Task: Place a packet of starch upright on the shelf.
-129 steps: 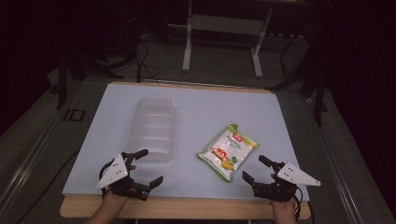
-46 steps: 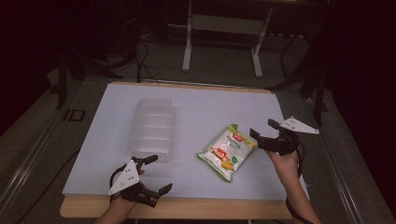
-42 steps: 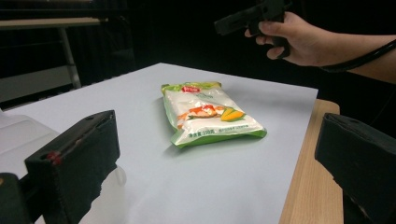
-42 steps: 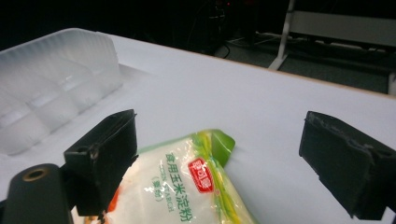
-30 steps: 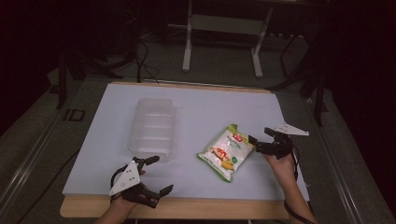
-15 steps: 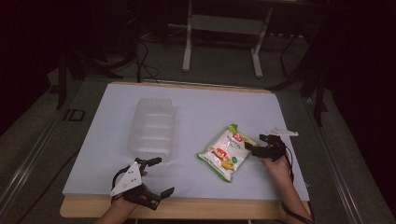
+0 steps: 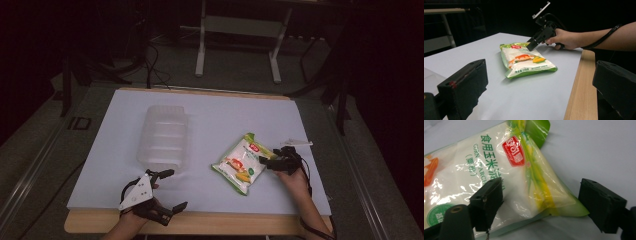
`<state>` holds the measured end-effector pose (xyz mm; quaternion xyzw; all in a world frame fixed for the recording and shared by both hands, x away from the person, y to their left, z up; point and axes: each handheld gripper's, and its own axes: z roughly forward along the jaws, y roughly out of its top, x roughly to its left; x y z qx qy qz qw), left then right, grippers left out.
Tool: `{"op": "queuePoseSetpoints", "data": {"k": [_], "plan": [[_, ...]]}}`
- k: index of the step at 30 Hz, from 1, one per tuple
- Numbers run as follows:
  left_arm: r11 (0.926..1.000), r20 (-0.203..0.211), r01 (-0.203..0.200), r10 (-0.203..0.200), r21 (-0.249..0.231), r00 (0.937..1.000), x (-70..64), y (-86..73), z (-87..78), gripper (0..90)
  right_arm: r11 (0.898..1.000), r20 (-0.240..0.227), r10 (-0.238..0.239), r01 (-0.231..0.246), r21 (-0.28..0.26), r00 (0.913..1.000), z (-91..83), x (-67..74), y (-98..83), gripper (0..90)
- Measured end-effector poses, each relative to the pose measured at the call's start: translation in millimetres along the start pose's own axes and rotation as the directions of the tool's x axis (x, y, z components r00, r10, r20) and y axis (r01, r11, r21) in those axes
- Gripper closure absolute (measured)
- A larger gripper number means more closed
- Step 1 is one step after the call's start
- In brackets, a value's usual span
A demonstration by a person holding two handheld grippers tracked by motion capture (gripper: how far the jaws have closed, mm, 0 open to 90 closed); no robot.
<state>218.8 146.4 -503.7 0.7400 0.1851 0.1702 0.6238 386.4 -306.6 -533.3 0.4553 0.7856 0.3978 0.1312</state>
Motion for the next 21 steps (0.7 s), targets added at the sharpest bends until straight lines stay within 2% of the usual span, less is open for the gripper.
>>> {"op": "queuePoseSetpoints", "data": {"k": [7,10,12,13,17,21], "plan": [[1.0000,-0.001,-0.001,0.001,0.004,1.0000,-0.9,-0.2,1.0,0.2,1.000,-0.014,0.002,-0.002,0.021,0.9999,1.1,1.8,0.4,28.3],[1.0000,-0.002,-0.001,0.001,0.005,1.0000,-0.9,-0.3,1.7,0.2,0.999,-0.035,0.007,-0.006,0.036,0.9994,0.0,2.2,0.9,39.9],[1.0000,-0.001,-0.003,0.003,0.004,1.0000,-1.0,-0.2,1.8,0.2,0.999,-0.038,0.008,-0.007,0.036,0.9992,-0.3,3.3,0.7,42.4],[1.0000,-0.001,-0.004,0.004,0.005,1.0000,-1.1,-0.2,1.9,0.2,0.999,-0.049,0.009,-0.007,0.039,0.9988,-1.4,3.8,0.6,55.1],[1.0000,0.000,-0.004,0.004,0.009,1.0000,-1.6,-0.4,2.8,0.2,0.999,-0.052,0.007,-0.005,0.042,0.9986,-4.5,3.3,0.6,72.9],[1.0000,0.000,-0.002,0.002,0.009,1.0000,-1.1,-0.5,3.0,0.2,0.999,-0.050,-0.008,0.011,0.049,0.9987,-3.6,6.9,1.9,77.4]]}}
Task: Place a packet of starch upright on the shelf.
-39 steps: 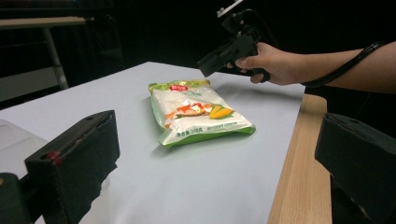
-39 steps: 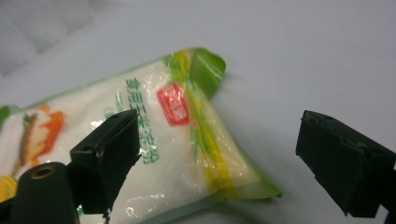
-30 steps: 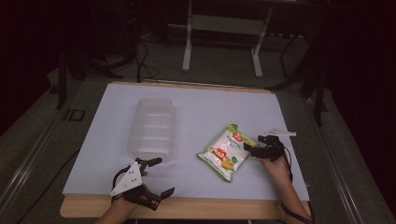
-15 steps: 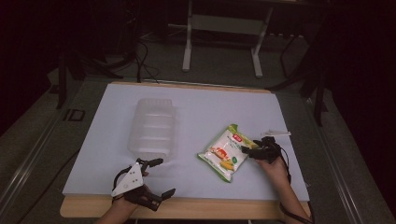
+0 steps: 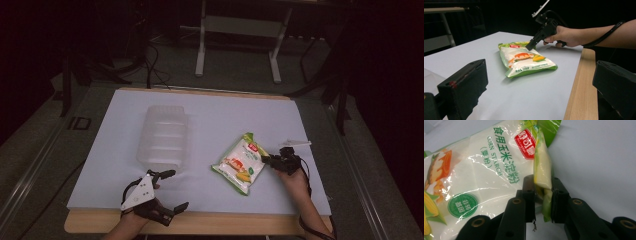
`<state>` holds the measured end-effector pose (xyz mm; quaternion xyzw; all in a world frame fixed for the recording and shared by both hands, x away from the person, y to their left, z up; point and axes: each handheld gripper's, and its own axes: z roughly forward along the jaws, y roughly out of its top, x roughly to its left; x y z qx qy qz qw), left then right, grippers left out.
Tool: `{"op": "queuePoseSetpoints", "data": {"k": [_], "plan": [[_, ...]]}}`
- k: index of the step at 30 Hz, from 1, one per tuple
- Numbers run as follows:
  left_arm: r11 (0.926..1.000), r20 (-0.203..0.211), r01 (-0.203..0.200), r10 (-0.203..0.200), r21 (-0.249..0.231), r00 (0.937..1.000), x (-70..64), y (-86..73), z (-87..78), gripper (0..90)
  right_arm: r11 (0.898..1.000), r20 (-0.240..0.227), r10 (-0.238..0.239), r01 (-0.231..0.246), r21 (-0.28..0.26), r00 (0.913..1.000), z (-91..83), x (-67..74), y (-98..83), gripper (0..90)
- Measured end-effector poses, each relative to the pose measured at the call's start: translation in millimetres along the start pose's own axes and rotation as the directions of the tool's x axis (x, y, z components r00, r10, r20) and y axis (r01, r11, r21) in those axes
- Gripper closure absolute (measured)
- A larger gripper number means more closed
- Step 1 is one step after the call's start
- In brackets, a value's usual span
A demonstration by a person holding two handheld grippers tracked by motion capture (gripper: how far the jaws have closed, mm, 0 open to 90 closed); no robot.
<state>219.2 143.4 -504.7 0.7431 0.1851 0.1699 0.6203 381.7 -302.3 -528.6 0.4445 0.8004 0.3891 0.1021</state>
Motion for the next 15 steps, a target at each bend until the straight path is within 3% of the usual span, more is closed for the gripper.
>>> {"op": "queuePoseSetpoints", "data": {"k": [8,15], "plan": [[1.0000,-0.011,0.001,-0.001,0.000,0.9999,0.8,0.1,-1.2,0.2,1.000,0.031,-0.020,0.020,0.008,0.9993,-1.5,6.6,7.7,80.5],[1.0000,-0.019,-0.002,0.002,0.010,0.9998,-0.3,0.4,0.0,0.3,0.998,0.040,-0.055,0.057,-0.038,0.9977,-12.5,15.2,17.0,81.3]]}}
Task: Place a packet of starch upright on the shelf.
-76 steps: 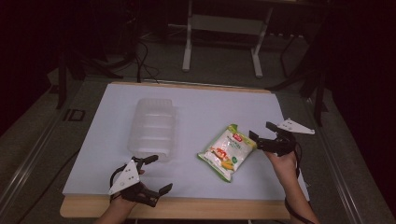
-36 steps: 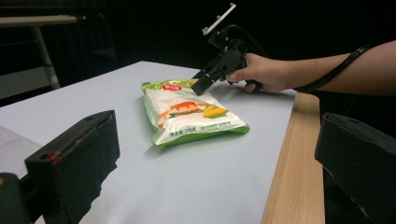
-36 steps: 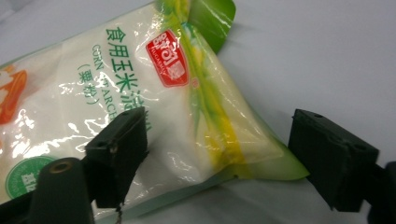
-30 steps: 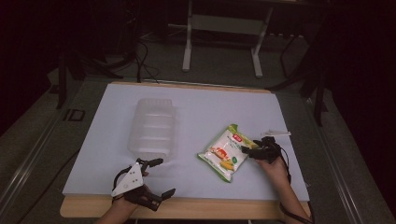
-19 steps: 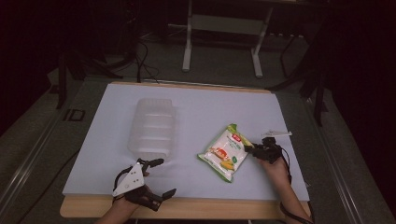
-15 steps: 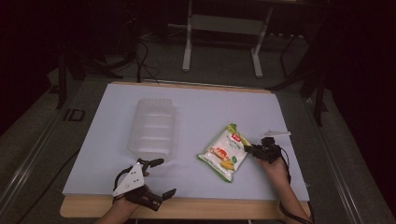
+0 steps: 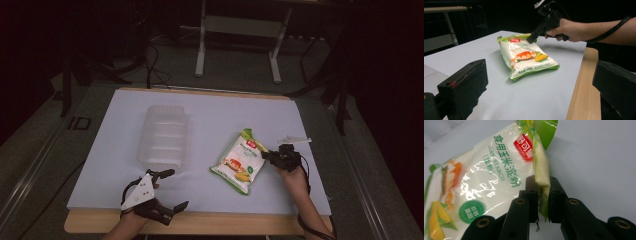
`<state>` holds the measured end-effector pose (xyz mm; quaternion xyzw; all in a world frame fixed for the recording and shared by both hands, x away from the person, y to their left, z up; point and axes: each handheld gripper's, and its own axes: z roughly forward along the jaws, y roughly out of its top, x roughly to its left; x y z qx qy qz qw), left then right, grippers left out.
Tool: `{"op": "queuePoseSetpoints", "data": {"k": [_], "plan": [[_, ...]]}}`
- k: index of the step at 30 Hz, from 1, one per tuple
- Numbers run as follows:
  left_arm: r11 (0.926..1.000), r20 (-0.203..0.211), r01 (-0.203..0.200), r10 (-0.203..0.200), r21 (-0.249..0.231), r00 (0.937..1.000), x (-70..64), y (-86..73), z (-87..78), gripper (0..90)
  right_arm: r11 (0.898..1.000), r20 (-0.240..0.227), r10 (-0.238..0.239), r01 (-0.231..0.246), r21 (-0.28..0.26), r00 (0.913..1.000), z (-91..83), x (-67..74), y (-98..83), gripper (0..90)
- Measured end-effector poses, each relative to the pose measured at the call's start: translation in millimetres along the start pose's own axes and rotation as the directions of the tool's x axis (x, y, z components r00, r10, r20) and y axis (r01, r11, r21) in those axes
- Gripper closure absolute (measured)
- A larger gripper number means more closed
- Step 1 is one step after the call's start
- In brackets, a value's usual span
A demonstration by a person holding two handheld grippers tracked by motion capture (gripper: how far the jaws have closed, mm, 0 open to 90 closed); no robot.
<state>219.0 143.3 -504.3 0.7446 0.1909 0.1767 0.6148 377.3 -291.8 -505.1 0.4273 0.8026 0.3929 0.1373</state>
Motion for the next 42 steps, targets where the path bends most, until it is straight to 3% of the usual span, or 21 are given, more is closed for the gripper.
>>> {"op": "queuePoseSetpoints", "data": {"k": [7,10,15,19,20,21,23,28,32,35,36,37,38,42], "plan": [[1.0000,-0.001,-0.006,0.006,-0.002,1.0000,-2.6,1.2,0.5,0.3,0.997,-0.028,-0.031,0.029,-0.067,0.9991,-16.4,11.7,13.3,82.0],[1.0000,0.010,0.004,-0.004,-0.003,0.9999,-2.8,1.1,1.5,0.3,0.992,-0.056,-0.058,0.051,-0.119,0.9967,-25.4,19.6,19.1,82.2],[0.9999,0.020,-0.006,0.006,-0.009,0.9998,-5.9,2.6,2.4,0.3,0.985,-0.086,-0.084,0.069,-0.160,0.9927,-33.1,27.1,23.2,82.5],[0.9994,0.015,-0.035,0.035,0.006,0.9993,-8.6,3.2,3.6,0.3,0.974,-0.116,-0.114,0.087,-0.211,0.9867,-38.5,33.7,24.7,82.4],[0.9991,0.015,-0.041,0.040,0.010,0.9991,-9.1,3.0,4.0,0.3,0.966,-0.137,-0.135,0.100,-0.240,0.9813,-40.5,36.2,24.8,82.5],[0.9990,0.017,-0.043,0.043,0.011,0.9989,-9.7,2.9,4.5,0.3,0.966,-0.137,-0.135,0.100,-0.240,0.9813,-40.5,36.2,24.8,82.5],[0.9985,0.017,-0.053,0.053,0.011,0.9985,-10.8,3.1,5.1,0.3,0.957,-0.160,-0.165,0.119,-0.263,0.9733,-44.1,39.7,26.6,82.7],[0.9983,0.006,-0.057,0.056,0.014,0.9984,-11.2,4.5,5.9,0.3,0.955,-0.179,-0.175,0.122,-0.272,0.9682,-48.5,46.0,30.5,83.0],[0.9990,0.004,-0.027,0.027,0.035,0.9996,-10.5,6.4,6.6,0.3,0.947,-0.221,-0.193,0.122,-0.299,0.9560,-54.9,55.8,34.9,83.0],[0.9990,0.008,-0.036,0.035,0.028,0.9993,-12.9,9.2,6.3,0.3,0.941,-0.237,-0.206,0.126,-0.314,0.9495,-56.9,59.3,36.9,83.2],[0.9989,0.013,-0.033,0.033,0.033,0.9994,-13.4,10.3,6.3,0.3,0.935,-0.248,-0.222,0.135,-0.327,0.9427,-59.9,63.2,39.6,83.3],[0.9991,0.015,-0.025,0.025,0.034,0.9996,-13.9,11.2,6.4,0.3,0.935,-0.248,-0.222,0.135,-0.327,0.9427,-59.9,63.2,39.6,83.3],[0.9994,0.020,-0.015,0.014,0.031,0.9997,-14.1,12.1,6.2,0.3,0.930,-0.252,-0.239,0.147,-0.338,0.9378,-64.4,68.0,43.6,83.3],[0.9985,0.080,0.045,-0.047,0.033,0.9957,-13.7,18.3,7.1,0.3,0.923,-0.256,-0.258,0.159,-0.351,0.9316,-71.2,73.1,48.1,83.3]]}}
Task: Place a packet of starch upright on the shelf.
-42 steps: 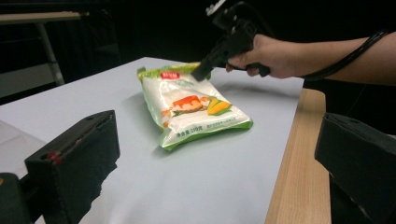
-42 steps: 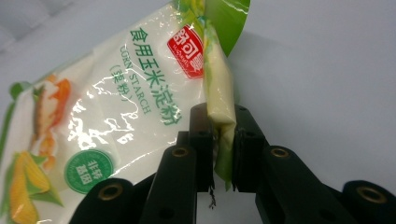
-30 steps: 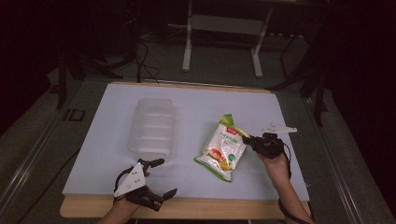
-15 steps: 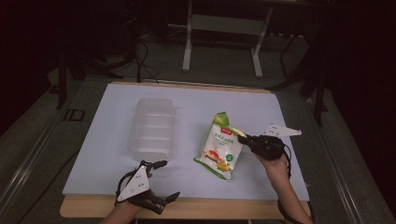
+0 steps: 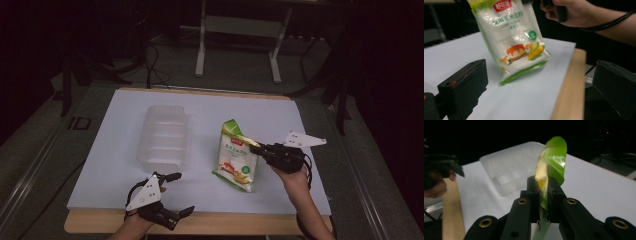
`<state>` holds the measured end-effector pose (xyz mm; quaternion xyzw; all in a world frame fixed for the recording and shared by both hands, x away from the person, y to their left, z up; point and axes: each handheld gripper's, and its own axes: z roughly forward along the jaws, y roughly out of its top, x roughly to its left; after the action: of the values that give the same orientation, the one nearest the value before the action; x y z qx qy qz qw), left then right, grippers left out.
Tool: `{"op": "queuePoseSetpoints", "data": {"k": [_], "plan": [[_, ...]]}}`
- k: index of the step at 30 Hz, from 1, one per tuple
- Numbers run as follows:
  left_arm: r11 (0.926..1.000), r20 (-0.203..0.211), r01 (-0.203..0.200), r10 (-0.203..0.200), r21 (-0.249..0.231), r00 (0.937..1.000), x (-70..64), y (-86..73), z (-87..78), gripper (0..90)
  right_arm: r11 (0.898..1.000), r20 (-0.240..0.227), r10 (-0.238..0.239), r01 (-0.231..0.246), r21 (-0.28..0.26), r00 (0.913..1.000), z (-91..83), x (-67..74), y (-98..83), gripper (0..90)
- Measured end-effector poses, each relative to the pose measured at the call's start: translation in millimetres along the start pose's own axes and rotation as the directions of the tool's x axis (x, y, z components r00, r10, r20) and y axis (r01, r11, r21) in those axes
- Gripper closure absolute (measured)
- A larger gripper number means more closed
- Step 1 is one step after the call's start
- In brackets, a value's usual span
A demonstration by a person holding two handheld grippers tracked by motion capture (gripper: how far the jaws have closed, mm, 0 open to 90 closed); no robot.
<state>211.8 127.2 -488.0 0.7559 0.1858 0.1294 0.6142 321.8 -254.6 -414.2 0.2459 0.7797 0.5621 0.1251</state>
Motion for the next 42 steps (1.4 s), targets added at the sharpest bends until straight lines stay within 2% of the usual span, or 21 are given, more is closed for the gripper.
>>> {"op": "queuePoseSetpoints", "data": {"k": [2,4,8,14,15,18,22,25,26,28,34,37,39,41,42], "plan": [[0.9999,0.009,-0.012,0.012,0.002,0.9999,-1.4,5.6,0.5,0.3,1.000,-0.012,-0.004,0.004,-0.002,0.9999,-2.7,1.8,4.1,83.3],[0.9999,0.016,-0.011,0.011,-0.004,0.9998,-2.2,11.8,1.5,0.3,1.000,-0.014,-0.026,0.026,0.000,0.9996,-5.8,3.6,7.7,83.3],[0.9999,0.019,-0.007,0.007,-0.008,0.9998,0.0,23.8,5.1,0.3,0.999,-0.019,-0.035,0.035,-0.006,0.9992,-14.2,6.1,13.8,83.4],[0.9984,0.043,0.034,-0.032,-0.046,0.9986,7.9,42.8,11.8,0.3,0.997,-0.039,-0.055,0.053,-0.057,0.9977,-30.0,13.4,24.2,83.5],[0.9975,0.049,0.045,-0.043,-0.054,0.9979,10.2,45.5,13.6,0.3,0.995,-0.043,-0.071,0.068,-0.069,0.9966,-34.7,16.8,28.3,83.6],[0.9955,0.056,0.071,-0.068,-0.062,0.9961,17.1,52.4,19.2,0.3,0.994,-0.049,-0.084,0.080,-0.076,0.9953,-37.3,19.7,32.6,83.8],[0.9963,0.065,0.060,-0.056,-0.061,0.9963,24.2,61.0,27.6,0.3,0.989,-0.051,-0.130,0.126,-0.083,0.9902,-39.8,30.3,41.9,83.8],[0.9964,0.077,0.062,-0.058,-0.058,0.9954,27.6,64.3,32.6,0.3,0.986,-0.063,-0.144,0.137,-0.097,0.9876,-40.8,34.6,46.5,83.8],[0.9959,0.093,0.070,-0.064,-0.057,0.9936,31.7,67.0,38.8,0.3,0.985,-0.071,-0.142,0.134,-0.105,0.9873,-41.6,36.4,48.8,83.8],[0.9954,0.101,0.077,-0.071,-0.057,0.9923,34.6,68.6,44.0,0.3,0.981,-0.102,-0.152,0.138,-0.138,0.9831,-43.9,42.0,56.6,83.9],[0.9960,0.121,0.077,-0.071,-0.046,0.9902,43.7,73.0,57.0,0.3,0.973,-0.114,-0.204,0.189,-0.134,0.9722,-42.0,56.4,68.7,83.9],[0.9935,0.139,0.096,-0.087,-0.061,0.9864,51.0,73.9,62.9,0.4,0.971,-0.127,-0.209,0.191,-0.143,0.9695,-40.1,59.4,70.4,83.8],[0.9920,0.149,0.092,-0.079,-0.086,0.9857,54.9,74.8,66.1,4.4,0.971,-0.141,-0.206,0.184,-0.153,0.9684,-39.0,59.8,70.9,83.8],[0.9915,0.168,0.090,-0.074,-0.093,0.9830,58.6,76.6,71.4,4.9,0.971,-0.153,-0.206,0.183,-0.154,0.9665,-37.9,60.5,71.3,83.8],[0.9907,0.186,0.093,-0.074,-0.099,0.9797,60.5,77.5,73.6,4.9,0.971,-0.154,-0.208,0.184,-0.154,0.9660,-36.9,61.2,71.3,83.8]]}}
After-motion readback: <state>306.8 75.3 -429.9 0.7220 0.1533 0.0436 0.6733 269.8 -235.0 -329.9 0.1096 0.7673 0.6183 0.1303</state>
